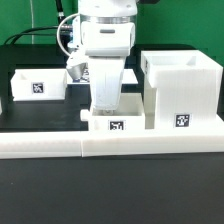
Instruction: Assemble drawer
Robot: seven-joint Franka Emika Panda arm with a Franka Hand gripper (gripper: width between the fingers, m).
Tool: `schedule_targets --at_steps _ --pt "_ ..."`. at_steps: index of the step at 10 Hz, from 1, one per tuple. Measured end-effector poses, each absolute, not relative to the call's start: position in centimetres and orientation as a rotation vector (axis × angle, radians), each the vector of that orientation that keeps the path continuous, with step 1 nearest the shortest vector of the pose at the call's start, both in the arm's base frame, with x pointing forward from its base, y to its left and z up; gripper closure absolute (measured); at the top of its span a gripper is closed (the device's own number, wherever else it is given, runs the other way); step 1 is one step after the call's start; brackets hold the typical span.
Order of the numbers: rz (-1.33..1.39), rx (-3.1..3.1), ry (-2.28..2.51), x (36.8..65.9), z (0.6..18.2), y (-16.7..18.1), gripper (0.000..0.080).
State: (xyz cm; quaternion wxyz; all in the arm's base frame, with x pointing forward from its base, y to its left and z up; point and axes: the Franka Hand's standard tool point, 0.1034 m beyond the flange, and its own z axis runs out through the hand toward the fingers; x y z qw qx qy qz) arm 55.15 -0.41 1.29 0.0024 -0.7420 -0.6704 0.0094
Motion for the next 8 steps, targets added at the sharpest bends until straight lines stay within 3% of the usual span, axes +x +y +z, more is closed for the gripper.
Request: schedule_targets --at_steps 8 --pt "0.075 -2.315 -2.085 54.69 1.17 -0.71 0.0757"
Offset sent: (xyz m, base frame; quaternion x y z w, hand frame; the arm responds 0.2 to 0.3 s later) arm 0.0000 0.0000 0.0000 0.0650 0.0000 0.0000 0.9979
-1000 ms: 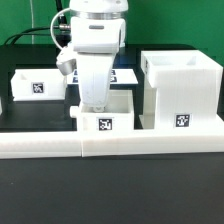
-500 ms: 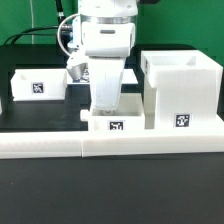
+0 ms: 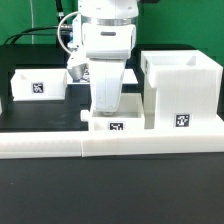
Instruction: Assemble drawer
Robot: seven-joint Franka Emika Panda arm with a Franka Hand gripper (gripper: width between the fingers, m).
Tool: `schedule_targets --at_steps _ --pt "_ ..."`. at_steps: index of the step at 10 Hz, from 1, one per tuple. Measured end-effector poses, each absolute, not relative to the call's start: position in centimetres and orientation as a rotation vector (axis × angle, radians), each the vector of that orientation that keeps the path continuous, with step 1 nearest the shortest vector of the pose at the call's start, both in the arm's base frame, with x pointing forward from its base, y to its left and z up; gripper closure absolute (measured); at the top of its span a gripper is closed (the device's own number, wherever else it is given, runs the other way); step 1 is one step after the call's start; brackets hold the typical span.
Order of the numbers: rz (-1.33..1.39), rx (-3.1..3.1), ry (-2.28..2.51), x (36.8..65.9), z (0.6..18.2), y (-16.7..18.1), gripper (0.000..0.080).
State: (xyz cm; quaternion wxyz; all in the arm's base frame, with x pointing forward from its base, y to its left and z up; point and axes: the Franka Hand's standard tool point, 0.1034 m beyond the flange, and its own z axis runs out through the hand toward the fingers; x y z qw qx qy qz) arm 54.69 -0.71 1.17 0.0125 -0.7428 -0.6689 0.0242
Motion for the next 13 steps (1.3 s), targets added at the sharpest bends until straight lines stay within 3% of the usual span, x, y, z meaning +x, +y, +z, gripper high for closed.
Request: schedule_targets --at_steps 6,13 --pt "-0.053 -2.337 -2.142 55.1 1.0 0.2 0.0757" --pt "-0.008 -2.316 -2.154 54.9 0.9 1.0 0.0757"
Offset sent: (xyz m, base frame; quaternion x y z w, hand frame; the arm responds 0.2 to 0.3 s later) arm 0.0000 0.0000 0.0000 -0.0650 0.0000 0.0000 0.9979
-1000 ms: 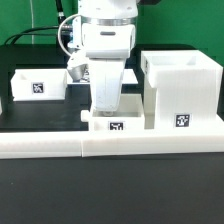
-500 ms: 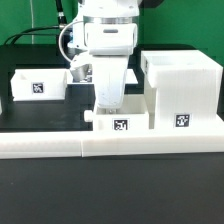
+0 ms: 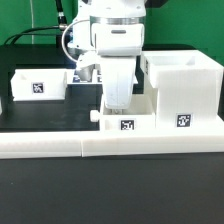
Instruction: Assemble drawer
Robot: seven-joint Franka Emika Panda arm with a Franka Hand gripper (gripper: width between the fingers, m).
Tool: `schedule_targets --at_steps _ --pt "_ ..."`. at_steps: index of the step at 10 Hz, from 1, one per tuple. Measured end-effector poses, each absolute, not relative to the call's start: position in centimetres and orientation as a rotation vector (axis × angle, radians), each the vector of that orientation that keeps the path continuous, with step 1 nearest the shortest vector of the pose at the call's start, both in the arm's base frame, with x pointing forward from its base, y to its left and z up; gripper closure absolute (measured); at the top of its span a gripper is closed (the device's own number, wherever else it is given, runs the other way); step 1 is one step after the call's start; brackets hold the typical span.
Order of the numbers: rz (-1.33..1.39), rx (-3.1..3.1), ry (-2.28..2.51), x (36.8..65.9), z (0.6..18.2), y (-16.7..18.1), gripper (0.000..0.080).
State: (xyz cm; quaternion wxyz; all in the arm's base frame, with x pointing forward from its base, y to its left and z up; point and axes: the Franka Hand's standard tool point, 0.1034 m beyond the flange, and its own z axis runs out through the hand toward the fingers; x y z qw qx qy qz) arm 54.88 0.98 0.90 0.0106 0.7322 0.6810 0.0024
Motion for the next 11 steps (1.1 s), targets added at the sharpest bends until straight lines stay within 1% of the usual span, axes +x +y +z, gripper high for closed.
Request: schedule_targets --at_steps 11 --pt "-0.018 2.269 2.144 54.79 0.90 0.66 0.0757"
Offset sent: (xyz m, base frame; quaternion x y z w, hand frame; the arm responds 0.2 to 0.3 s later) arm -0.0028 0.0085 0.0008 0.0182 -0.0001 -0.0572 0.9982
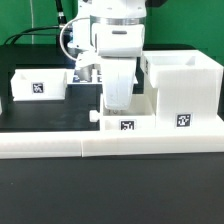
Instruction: Assemble drawer
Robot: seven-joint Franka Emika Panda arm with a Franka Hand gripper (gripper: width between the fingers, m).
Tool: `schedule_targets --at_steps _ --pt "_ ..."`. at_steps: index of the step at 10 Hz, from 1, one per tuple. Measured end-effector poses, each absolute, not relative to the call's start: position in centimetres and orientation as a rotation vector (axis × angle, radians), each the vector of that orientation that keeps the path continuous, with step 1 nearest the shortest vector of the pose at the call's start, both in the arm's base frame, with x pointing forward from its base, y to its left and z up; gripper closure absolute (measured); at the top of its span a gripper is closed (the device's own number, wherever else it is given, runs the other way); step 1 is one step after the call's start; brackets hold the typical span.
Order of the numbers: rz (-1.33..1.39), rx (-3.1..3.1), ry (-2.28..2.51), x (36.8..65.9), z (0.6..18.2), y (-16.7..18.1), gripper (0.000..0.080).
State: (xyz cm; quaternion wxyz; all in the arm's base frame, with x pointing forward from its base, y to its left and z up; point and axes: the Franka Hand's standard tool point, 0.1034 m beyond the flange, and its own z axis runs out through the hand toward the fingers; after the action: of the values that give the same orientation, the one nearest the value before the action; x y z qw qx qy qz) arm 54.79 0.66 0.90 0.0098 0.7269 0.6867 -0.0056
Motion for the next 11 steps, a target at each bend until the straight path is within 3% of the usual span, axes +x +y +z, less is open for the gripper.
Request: schedule_targets --at_steps 11 --pt "-0.071 2.199 2.214 55.24 1.20 0.93 0.0757"
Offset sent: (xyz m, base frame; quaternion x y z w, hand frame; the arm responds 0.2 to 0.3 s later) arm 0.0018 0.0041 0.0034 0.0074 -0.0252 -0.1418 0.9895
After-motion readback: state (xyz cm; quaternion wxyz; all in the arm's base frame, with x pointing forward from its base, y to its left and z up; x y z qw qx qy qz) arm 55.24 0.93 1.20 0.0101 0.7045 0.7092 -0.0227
